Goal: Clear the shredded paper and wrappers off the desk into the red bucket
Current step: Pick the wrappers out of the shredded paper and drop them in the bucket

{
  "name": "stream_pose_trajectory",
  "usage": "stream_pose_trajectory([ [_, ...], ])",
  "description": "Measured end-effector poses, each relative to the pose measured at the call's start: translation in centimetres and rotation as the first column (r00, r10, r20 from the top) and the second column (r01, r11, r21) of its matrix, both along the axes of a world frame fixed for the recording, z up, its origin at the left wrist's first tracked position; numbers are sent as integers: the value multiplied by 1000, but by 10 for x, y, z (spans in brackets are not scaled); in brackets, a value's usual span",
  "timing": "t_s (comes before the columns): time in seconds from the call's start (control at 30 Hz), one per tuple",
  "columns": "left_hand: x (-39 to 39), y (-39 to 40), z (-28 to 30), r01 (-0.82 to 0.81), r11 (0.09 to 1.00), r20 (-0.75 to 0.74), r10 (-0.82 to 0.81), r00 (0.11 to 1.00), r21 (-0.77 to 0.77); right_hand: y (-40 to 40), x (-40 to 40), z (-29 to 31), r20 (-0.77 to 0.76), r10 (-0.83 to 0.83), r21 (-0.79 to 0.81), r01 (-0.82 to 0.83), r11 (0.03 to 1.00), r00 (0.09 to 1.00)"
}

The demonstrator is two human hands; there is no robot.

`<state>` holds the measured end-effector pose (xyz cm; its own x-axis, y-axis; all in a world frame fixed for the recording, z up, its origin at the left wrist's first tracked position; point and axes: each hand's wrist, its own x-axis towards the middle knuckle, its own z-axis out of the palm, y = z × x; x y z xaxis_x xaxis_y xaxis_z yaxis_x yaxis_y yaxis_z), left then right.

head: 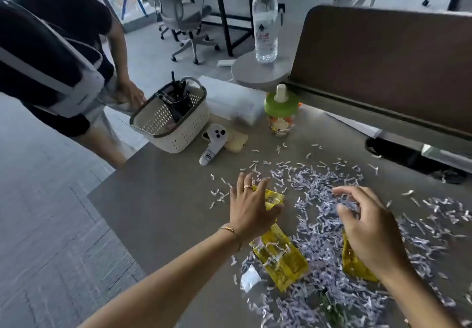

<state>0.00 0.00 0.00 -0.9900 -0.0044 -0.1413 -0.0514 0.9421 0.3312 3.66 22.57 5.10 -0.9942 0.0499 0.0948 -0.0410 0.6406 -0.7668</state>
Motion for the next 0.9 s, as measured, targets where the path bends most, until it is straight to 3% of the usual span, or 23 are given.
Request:
stream_pose_trajectory([
  [0.17,-15,-5,-27,66,998,-216,-61,974,14,3,-4,-35,-39,22,30,-21,999,999],
  [0.4,-46,26,-40,163,976,-348,-104,932,145,18,5,-58,-120,-8,128,24,991,993],
  [0.53,-47,45,-39,265,931,-443,-134,887,249,34,27,-63,-88,-33,306,58,950,996],
  [0.73,-25,61,-27,384,876,-522,-190,831,292,32,78,-70,209,-176,555,31,831,962],
  [0.9,11,65,-10,373,903,-506,-224,833,214,13,104,-79,85,-189,551,112,827,978],
])
